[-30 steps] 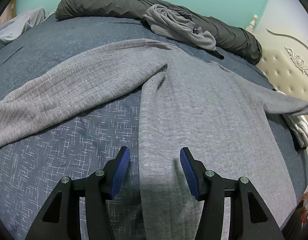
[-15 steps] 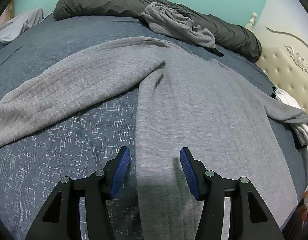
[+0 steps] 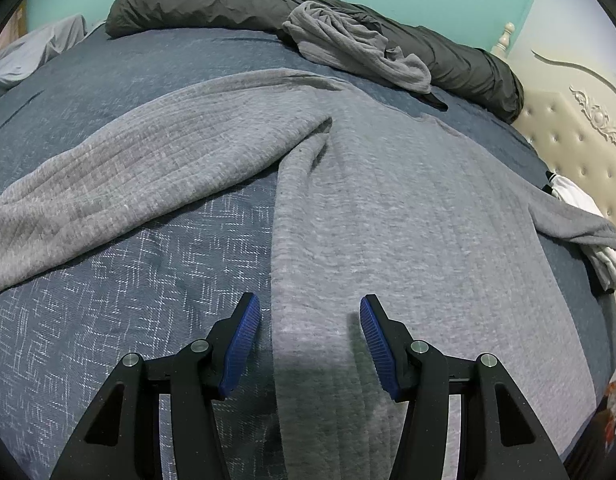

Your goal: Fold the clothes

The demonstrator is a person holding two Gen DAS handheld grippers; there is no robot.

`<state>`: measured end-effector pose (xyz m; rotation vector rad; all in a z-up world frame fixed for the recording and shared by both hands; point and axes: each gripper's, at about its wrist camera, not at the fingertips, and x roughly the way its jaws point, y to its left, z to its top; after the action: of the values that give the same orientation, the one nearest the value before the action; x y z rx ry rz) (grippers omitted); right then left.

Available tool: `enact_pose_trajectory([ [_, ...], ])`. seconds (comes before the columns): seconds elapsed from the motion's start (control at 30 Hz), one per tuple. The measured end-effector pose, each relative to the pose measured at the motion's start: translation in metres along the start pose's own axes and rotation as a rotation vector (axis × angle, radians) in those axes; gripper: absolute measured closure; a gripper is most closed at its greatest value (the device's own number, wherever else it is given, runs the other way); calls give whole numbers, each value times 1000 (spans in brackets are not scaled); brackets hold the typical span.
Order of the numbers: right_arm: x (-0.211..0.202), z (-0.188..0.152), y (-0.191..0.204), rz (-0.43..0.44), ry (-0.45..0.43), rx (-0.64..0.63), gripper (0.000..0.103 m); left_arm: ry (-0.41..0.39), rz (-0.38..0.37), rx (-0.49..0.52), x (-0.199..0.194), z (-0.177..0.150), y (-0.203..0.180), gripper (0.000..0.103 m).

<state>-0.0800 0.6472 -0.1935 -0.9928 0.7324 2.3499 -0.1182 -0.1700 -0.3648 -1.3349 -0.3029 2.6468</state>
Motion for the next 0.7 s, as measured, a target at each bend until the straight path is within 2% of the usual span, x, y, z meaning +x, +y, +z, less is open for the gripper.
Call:
enact_pose_trajectory([
  [0.03,-2,0,-1,2,-11,-7,96,0,-1,0,0,0,0,46],
  [0.23,-60,16,12,133,-281,-152,97,5,-1,-3,2,0,-1,46],
  [0.3,-58,24,7,119,-257,-156,97,7,-2,-1,2,0,-2,46],
  [0.37,-42,25,-3,99,-161,-144,97,8,-1,2,3,0,-3,46],
  [0.47,-15,12,-18,20,-19,-173,97,10,0,2,3,-1,-3,46],
  [0.53,-10,4,-28,-11,-7,-149,96,12,2,3,3,-2,-4,46],
  [0.57,-11,0,-34,-25,-18,-129,94,13,3,4,4,-2,-4,46],
  [0.63,-16,-1,-42,-22,-58,-92,75,12,5,5,4,-2,-5,46],
  [0.67,-21,0,-44,-8,-85,-75,70,12,6,5,4,-2,-6,46],
  [0.7,-26,2,-43,7,-112,-71,59,12,7,5,4,-2,-6,46],
])
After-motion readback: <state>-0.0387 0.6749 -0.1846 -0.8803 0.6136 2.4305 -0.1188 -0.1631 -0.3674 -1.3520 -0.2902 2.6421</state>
